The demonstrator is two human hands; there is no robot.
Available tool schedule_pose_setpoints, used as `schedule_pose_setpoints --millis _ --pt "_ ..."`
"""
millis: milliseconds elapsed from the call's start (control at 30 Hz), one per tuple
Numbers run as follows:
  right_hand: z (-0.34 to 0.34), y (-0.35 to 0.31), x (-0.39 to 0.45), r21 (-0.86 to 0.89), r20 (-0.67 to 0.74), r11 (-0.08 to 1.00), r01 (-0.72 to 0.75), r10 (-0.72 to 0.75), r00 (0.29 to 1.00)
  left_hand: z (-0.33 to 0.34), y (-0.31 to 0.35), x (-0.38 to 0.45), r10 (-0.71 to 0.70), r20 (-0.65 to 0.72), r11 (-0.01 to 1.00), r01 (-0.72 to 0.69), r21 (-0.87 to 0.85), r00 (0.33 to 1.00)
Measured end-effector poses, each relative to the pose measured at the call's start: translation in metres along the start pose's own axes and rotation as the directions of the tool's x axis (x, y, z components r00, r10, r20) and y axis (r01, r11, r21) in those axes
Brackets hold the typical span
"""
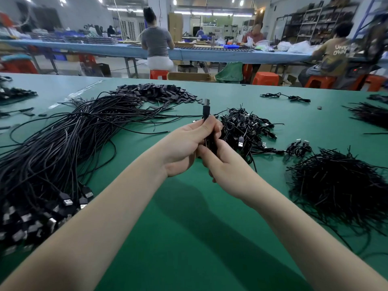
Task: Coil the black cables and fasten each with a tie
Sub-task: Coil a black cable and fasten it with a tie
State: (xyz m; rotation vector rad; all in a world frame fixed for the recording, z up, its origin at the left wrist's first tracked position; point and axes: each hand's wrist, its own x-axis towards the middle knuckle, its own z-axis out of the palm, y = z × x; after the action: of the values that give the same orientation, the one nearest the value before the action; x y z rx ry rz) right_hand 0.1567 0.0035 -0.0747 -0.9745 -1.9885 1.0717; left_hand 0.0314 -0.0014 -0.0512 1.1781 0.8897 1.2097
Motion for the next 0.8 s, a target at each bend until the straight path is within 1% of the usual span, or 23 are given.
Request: schedule_pose_setpoints --millis 67,133,167,200,233,267,300,333,367,400,433,467,500,533,567,600,633,667,700,767,800 --pt "-0.002 0.001 0.0 -0.258 -0.077 0.964 0.057 -0.08 0.994 0.004 -0.001 0.001 0.035 -0.056 0.998 -0.032 0.049 0.998" --pt "-0.002 0.005 -0.001 -0.466 -0.175 0.884 0.032 -0.128 0.976 0.01 -0.002 0.001 0.074 -0.095 0.99 -0.062 0.124 0.993" --pt "-0.002 0.008 -0.001 -0.526 -0.212 0.851 -0.004 -0.126 0.969 0.012 -0.002 0.001 0.071 -0.128 0.985 -0.049 0.167 0.989" --pt "-0.002 0.013 0.002 -0.568 -0.225 0.821 -0.059 -0.086 0.971 0.012 -0.002 0.0 0.057 -0.175 0.973 -0.015 0.231 0.983" --pt "-0.003 0.018 0.004 -0.595 -0.213 0.795 -0.118 -0.015 0.977 0.01 -0.002 -0.001 0.059 -0.243 0.934 0.033 0.356 0.968" --pt "-0.005 0.024 0.008 -0.609 -0.175 0.775 -0.17 0.078 0.981 0.005 -0.003 -0.002 0.118 -0.322 0.828 0.086 0.554 0.939" --pt "-0.008 0.031 0.011 -0.617 -0.121 0.758 -0.211 0.174 0.977 -0.002 -0.003 -0.003 0.247 -0.368 0.633 0.138 0.762 0.896" --pt "-0.011 0.038 0.011 -0.625 -0.064 0.745 -0.234 0.25 0.966 -0.009 -0.003 -0.004 0.386 -0.356 0.395 0.196 0.897 0.851" --pt "-0.016 0.045 0.01 -0.636 -0.011 0.736 -0.232 0.292 0.956 -0.013 -0.005 -0.005 0.486 -0.28 0.172 0.224 0.959 0.828" --pt "-0.02 0.05 0.009 -0.655 0.042 0.727 -0.203 0.304 0.952 -0.016 -0.007 -0.005 0.495 -0.148 -0.032 0.188 0.982 0.856" --pt "-0.024 0.053 0.007 -0.682 0.101 0.715 -0.154 0.3 0.949 -0.015 -0.011 -0.005 0.405 -0.007 -0.213 0.102 0.972 0.914" --pt "-0.028 0.054 0.004 -0.708 0.159 0.7 -0.091 0.283 0.946 -0.012 -0.019 -0.004 0.275 0.105 -0.321 -0.012 0.947 0.956" --pt "-0.033 0.053 0.002 -0.734 0.209 0.679 -0.023 0.258 0.943 -0.009 -0.029 -0.004 0.142 0.148 -0.334 -0.094 0.938 0.979" --pt "-0.038 0.052 0.001 -0.762 0.248 0.646 0.045 0.226 0.942 -0.006 -0.037 -0.006 0.056 0.127 -0.307 -0.104 0.946 0.99" --pt "-0.043 0.049 0.0 -0.792 0.27 0.602 0.101 0.198 0.942 -0.004 -0.044 -0.007 0.048 0.095 -0.273 -0.079 0.959 0.994" --pt "-0.049 0.047 0.0 -0.822 0.283 0.549 0.148 0.17 0.944 -0.002 -0.05 -0.009 0.107 0.085 -0.258 -0.055 0.965 0.991" --pt "-0.055 0.044 0.0 -0.849 0.297 0.491 0.195 0.139 0.945 0.002 -0.055 -0.01 0.16 0.115 -0.323 -0.058 0.945 0.98" --pt "-0.059 0.042 0.0 -0.87 0.315 0.432 0.237 0.115 0.942 0.006 -0.058 -0.011 0.182 0.141 -0.371 -0.065 0.926 0.973" --pt "-0.064 0.038 0.0 -0.885 0.334 0.375 0.275 0.102 0.937 0.01 -0.061 -0.012 0.19 0.147 -0.375 -0.067 0.925 0.971" --pt "-0.07 0.031 0.002 -0.896 0.372 0.294 0.332 0.092 0.924 0.015 -0.063 -0.013 0.206 0.106 -0.369 -0.022 0.929 0.973" --pt "-0.072 0.029 0.004 -0.895 0.389 0.271 0.354 0.088 0.917 0.016 -0.065 -0.014 0.251 0.127 -0.402 -0.016 0.916 0.959"
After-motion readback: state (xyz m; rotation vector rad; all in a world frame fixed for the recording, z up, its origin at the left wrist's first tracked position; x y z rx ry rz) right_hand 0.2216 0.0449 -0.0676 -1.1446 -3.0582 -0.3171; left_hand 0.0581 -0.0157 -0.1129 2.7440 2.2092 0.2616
